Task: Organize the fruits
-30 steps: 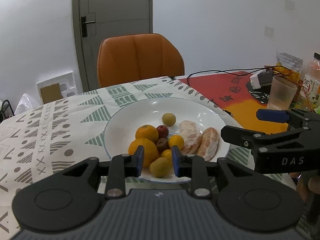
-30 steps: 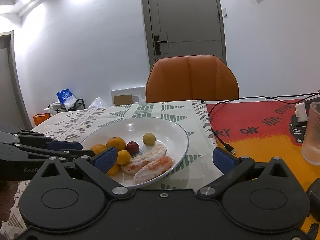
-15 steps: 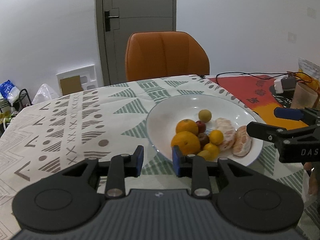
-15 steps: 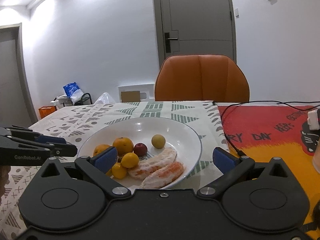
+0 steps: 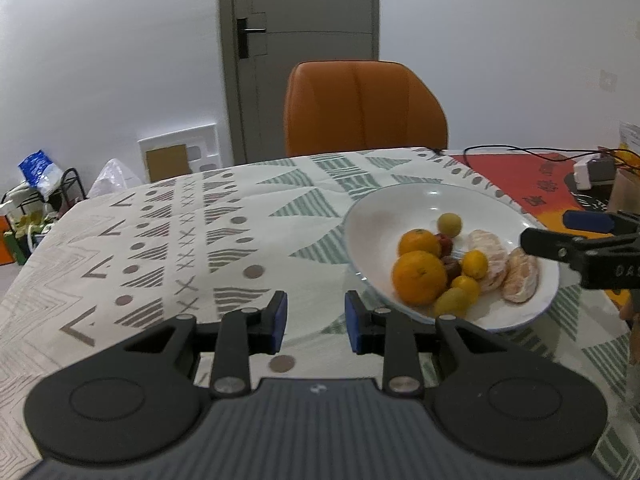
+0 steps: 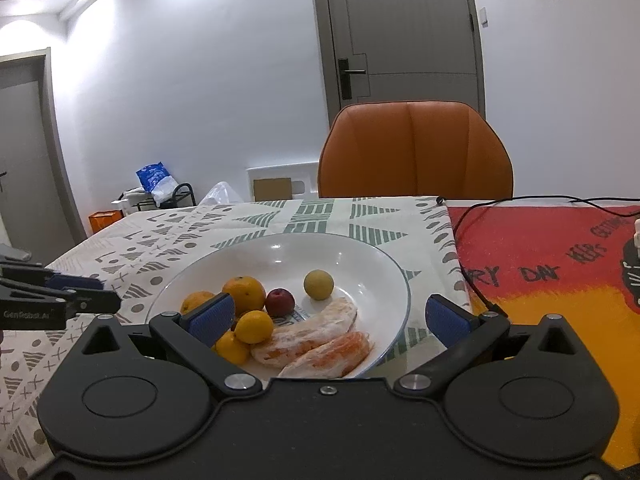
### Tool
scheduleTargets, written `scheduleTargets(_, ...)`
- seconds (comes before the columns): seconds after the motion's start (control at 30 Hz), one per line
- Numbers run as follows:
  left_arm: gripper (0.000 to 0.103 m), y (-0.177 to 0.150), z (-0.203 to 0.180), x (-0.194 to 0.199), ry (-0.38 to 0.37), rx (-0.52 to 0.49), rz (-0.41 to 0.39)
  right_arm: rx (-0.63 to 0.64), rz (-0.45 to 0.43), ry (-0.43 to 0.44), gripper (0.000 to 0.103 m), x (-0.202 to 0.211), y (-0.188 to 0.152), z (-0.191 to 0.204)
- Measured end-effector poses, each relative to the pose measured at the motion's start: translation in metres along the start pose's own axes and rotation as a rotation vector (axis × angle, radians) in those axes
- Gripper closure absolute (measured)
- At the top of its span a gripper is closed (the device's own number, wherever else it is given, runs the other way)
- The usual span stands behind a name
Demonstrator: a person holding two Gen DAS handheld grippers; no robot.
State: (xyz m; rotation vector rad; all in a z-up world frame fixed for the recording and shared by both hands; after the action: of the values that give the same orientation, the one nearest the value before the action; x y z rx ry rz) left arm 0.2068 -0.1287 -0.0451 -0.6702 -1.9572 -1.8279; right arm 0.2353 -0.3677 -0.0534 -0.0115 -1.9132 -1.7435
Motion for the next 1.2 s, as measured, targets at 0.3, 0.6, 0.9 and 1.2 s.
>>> scheduleTargets(0.3,0.071,0.001,0.015,0.009,0.022,0.029,-0.013,0.018,-0.011,0.047,0.0,0.003,0.006,0.017)
scheduleTargets(0.6,0.02,-0.002,0.038,0.021,0.073,0.061,-0.033,0.011,0.006,0.086,0.0,0.005,0.01,0.038)
scheduleTargets(0.9,0.011,-0.01,0.063,0.036,0.101,0.098,-0.043,0.025,0.02,0.121,0.0,0.009,0.012,0.067)
scheduleTargets(1.2,0.009,-0.021,0.083,0.057,0.12,0.13,-0.038,0.055,0.026,0.147,0.0,0.018,0.012,0.095)
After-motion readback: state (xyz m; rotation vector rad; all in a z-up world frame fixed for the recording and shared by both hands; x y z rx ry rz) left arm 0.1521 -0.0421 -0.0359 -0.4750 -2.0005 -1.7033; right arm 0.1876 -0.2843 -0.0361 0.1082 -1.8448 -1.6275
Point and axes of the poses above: each gripper's, at about its wrist camera, not at the fingertips, and x roughly against the way its jaws point, z to its left, y to its top, the point moved 3 cm from there along -x, roughly the way its jaws point, and after that the axes turned 8 degrees about x, right-handed, at the moved point
